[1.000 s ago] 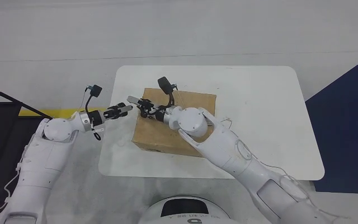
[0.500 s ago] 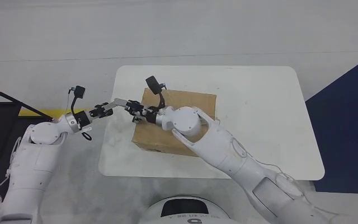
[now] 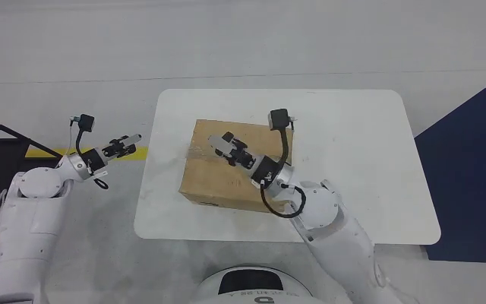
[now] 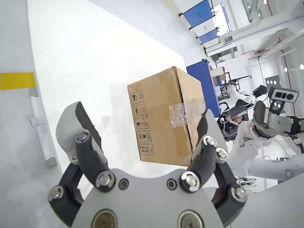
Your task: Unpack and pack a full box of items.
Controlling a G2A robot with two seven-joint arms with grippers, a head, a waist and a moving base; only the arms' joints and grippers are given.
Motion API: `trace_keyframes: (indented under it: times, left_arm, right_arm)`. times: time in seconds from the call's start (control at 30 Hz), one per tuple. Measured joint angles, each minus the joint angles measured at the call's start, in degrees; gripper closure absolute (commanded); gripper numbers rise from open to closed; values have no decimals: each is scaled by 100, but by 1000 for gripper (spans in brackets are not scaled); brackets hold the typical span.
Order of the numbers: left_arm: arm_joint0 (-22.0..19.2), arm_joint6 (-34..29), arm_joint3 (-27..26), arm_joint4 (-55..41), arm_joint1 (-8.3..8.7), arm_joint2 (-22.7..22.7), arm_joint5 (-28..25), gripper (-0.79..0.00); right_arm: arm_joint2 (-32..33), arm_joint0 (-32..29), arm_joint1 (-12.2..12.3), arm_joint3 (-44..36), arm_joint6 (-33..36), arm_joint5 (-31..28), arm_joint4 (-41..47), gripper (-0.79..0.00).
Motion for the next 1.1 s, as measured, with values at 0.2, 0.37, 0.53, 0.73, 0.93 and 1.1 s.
trace_keyframes:
  times: [0.2,0.37,0.53,0.73,0.93,1.1]
  left_arm:
    - [-1,-5,0,-6,-1,3,0,-784]
    - [-1,-5,0,-6,-1,3,0,-784]
    - [-1,-5,0,-6,-1,3,0,-784]
    - [-1,-5,0,-6,-1,3,0,-784]
    - [-1,-5,0,-6,-1,3,0,-784]
    - [-1,-5,0,-6,-1,3,0,-784]
  right_arm:
    - [298,-479,56,-165,-130,-268,-24,-785]
    - [295,-472,56,-163,-128,-265,-24,-785]
    - [295,-472,56,-163,-128,-265,-24,-785]
    - [295,-472,56,-163,-128,-265,-24,-785]
    - [295,-472,56,-163,-128,-265,-24,-785]
    - [295,-472,56,-163,-128,-265,-24,-785]
